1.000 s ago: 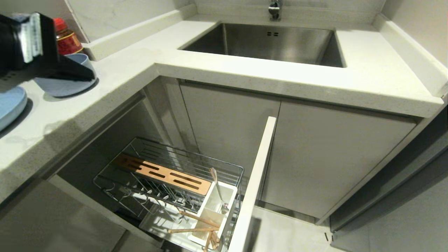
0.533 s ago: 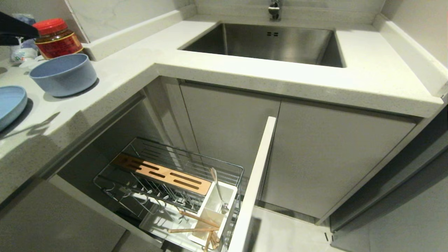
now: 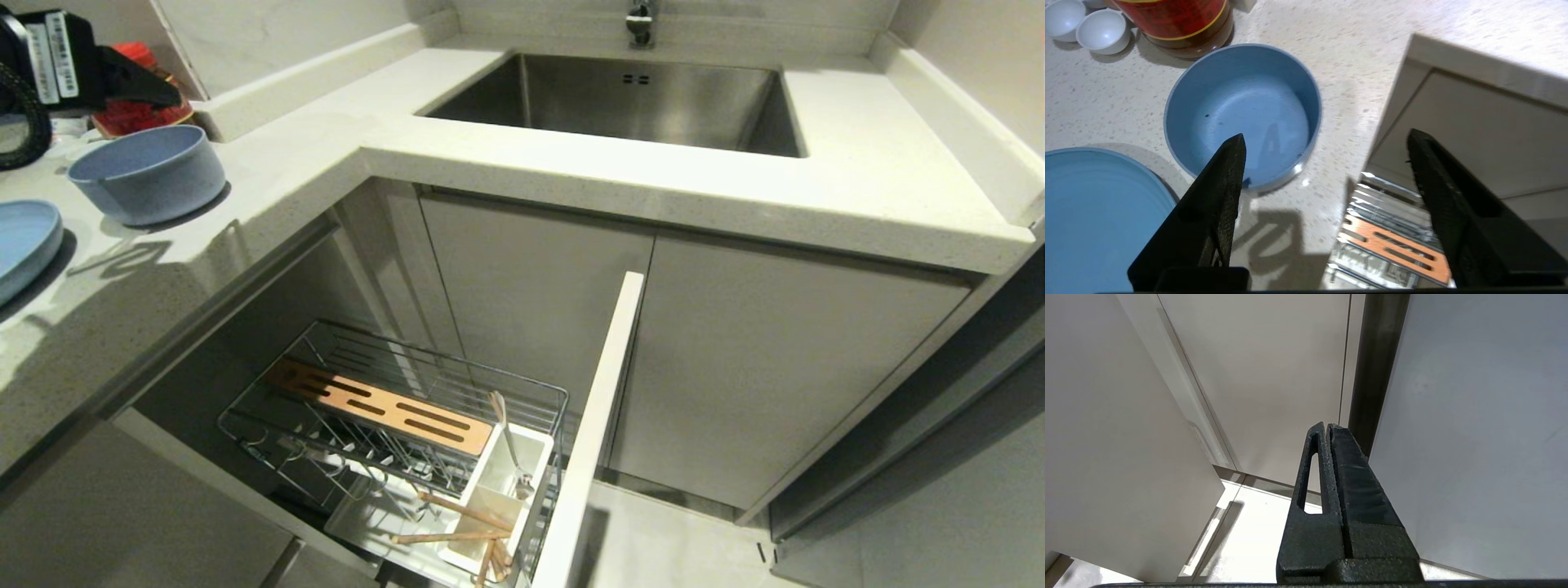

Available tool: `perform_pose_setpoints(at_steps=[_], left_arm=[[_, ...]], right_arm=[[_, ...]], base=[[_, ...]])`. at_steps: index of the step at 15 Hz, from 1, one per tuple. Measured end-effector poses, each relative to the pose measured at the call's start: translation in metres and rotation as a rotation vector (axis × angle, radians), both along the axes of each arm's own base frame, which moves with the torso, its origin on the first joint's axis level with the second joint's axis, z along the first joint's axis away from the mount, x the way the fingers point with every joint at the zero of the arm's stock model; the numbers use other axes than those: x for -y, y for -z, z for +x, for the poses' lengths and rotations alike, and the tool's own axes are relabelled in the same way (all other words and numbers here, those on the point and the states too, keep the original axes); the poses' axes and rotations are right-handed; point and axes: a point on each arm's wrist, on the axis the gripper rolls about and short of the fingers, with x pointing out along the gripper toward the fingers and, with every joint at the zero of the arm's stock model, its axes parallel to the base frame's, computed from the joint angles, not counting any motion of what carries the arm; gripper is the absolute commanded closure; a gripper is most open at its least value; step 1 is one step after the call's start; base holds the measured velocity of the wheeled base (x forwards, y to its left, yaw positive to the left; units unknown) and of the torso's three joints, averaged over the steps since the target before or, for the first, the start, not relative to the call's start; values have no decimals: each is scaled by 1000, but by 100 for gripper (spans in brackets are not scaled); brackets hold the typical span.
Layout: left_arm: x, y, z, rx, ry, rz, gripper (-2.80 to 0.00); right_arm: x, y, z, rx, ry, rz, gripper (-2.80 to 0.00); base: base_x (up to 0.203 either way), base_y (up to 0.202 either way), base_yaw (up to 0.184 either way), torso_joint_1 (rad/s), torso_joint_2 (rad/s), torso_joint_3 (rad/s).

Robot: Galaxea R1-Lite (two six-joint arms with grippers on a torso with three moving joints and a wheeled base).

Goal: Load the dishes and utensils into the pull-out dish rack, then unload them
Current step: Pick up the bowl and place it in the cupboard

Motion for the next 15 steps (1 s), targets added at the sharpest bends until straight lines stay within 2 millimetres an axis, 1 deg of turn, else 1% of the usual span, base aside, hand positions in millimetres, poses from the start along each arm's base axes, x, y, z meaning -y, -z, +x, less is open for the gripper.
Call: perform_pose_setpoints(at_steps=[3,7,10,12,15], left_arm=[[-5,8,17,-34,-51,22,-280],[-7,19,36,-87,-101,53,-280],[-7,26,47,-115,-111,54,-280],[-12,30,55,-128,-112,47,-280],[-23,32,66,-113,-63,6,-280]], right_arm=[[0,0,0,0,0,0,0],[0,0,0,0,0,0,0],[0,0,0,0,0,0,0],[0,0,0,0,0,0,0],[0,0,0,0,0,0,0]], base=[[0,0,0,0,0,0],[0,0,0,0,0,0],[0,0,0,0,0,0],[0,0,0,0,0,0],[0,0,0,0,0,0]])
